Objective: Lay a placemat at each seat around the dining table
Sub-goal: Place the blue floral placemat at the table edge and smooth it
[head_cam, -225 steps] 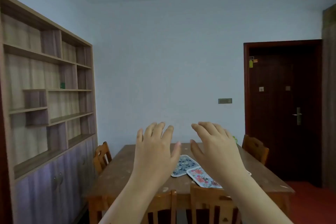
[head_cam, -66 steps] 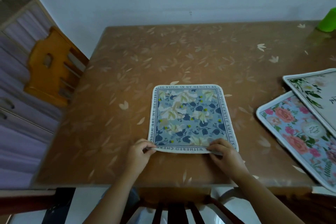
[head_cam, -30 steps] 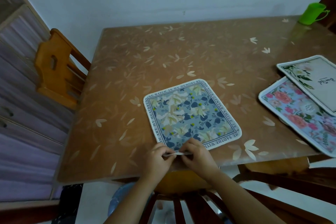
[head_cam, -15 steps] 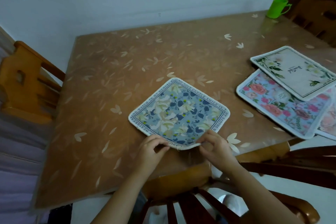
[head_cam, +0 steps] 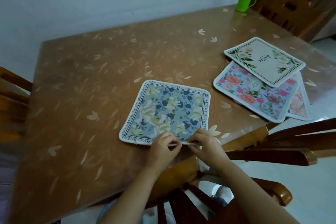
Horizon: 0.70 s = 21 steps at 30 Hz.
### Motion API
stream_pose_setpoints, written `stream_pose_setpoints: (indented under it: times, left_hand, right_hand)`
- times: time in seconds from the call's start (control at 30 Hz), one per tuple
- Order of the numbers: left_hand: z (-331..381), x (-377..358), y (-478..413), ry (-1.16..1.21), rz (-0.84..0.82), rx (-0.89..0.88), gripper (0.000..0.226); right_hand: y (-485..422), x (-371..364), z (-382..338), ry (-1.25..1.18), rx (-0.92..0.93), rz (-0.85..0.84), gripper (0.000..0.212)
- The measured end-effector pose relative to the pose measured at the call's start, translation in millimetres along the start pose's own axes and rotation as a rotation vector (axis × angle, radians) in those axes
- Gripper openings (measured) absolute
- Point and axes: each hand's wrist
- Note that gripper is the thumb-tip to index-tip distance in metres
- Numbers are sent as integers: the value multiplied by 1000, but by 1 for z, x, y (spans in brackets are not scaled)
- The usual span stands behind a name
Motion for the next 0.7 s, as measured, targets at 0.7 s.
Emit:
stream_pose_setpoints:
  times: [0.7]
  left_hand:
    - [-52,44,12,-195,117,94,17]
  right_hand:
    - [-9,-25,5,-40,-74,-129,7]
Point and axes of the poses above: each hand's wrist, its own y-axis away from the middle knuckle, its own x-axis out of the back of the hand, z = x × y, and after that the axes turned 6 degrees about y, right-handed
